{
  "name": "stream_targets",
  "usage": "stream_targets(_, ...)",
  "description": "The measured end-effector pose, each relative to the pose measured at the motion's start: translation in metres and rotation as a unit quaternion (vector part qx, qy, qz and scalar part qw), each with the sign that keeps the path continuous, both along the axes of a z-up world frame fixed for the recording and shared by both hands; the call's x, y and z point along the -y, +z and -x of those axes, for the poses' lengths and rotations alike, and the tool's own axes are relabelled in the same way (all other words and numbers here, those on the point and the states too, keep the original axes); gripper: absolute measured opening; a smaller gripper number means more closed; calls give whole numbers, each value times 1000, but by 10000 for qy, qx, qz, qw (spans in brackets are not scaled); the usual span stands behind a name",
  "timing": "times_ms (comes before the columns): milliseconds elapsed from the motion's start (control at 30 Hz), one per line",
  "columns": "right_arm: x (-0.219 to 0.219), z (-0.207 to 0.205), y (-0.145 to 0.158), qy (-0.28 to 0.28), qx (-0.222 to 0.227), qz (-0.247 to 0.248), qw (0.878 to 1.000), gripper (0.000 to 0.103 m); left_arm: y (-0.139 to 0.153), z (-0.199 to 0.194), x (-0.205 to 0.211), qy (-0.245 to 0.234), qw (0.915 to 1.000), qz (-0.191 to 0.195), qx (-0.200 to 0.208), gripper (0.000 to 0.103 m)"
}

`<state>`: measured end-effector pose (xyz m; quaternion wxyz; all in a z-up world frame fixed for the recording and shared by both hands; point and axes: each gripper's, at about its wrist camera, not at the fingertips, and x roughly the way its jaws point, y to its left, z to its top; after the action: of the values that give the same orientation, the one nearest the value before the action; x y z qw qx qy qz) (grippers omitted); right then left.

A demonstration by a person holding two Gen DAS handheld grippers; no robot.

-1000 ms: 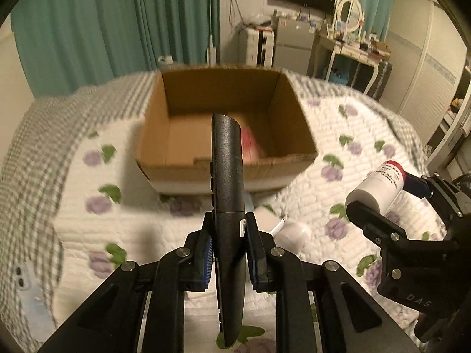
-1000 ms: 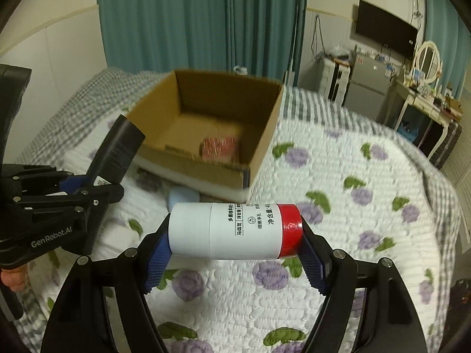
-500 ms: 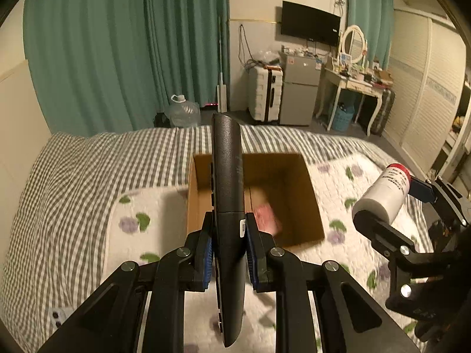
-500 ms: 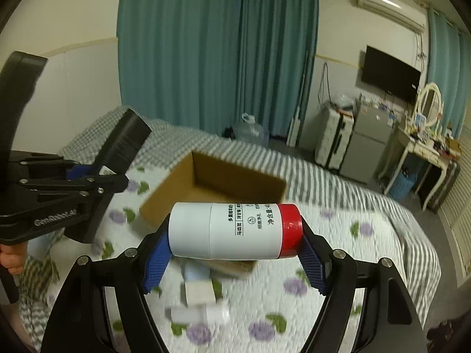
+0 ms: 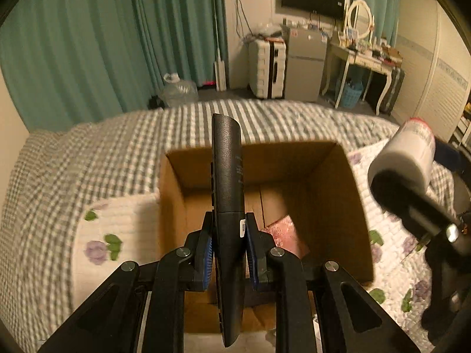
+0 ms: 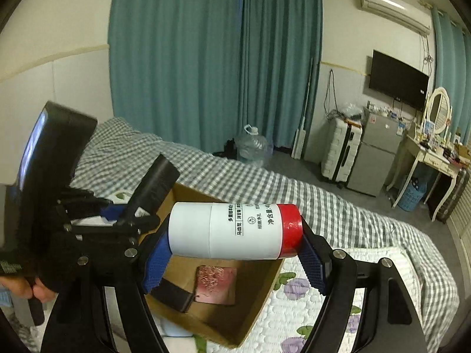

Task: Organize rigid objects
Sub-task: 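Lower the remote into the box with the left tool while the right tool drops the bottle in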

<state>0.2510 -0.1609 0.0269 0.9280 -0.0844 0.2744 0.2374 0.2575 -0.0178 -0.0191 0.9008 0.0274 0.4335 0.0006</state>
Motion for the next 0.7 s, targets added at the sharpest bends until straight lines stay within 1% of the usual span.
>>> stream_targets(33, 1, -5, -5, -22, -49, -4, 10000, 76, -10, -4, 0, 5, 10000, 10, -91, 19)
stream_targets(167, 2, -20, -27, -73, -231, -18, 9997, 76, -33, -15, -1, 30, 9995, -4, -310, 19)
stream_targets(333, 7, -30, -44, -139, -389, 9, 9991, 76, -51, -22, -5, 173, 9986, 39, -506, 20)
stream_targets(367, 8, -30, -46, -151, -402, 8, 9991, 76, -54, -22, -5, 184, 9984, 39, -540, 23)
stream_targets(400, 9, -30, -47, -170, -412, 10, 9990, 76, -56, -22, -5, 200, 9983, 21, -550, 24)
stream_targets(433, 10, -29, -48, -177, -414, 10, 9990, 76, -56, -20, -4, 205, 9983, -18, -548, 30)
stream_targets(500, 12, -28, -48, -187, -419, 15, 9989, 76, -54, -16, -4, 197, 9985, -23, -514, 47)
stream_targets(533, 12, -27, -48, -191, -420, 25, 9989, 76, -50, -12, -4, 236, 9987, -63, -457, 59)
stream_targets(700, 14, -22, -43, -229, -370, 10, 9991, 76, -27, 8, -3, 139, 9997, -113, -144, 59)
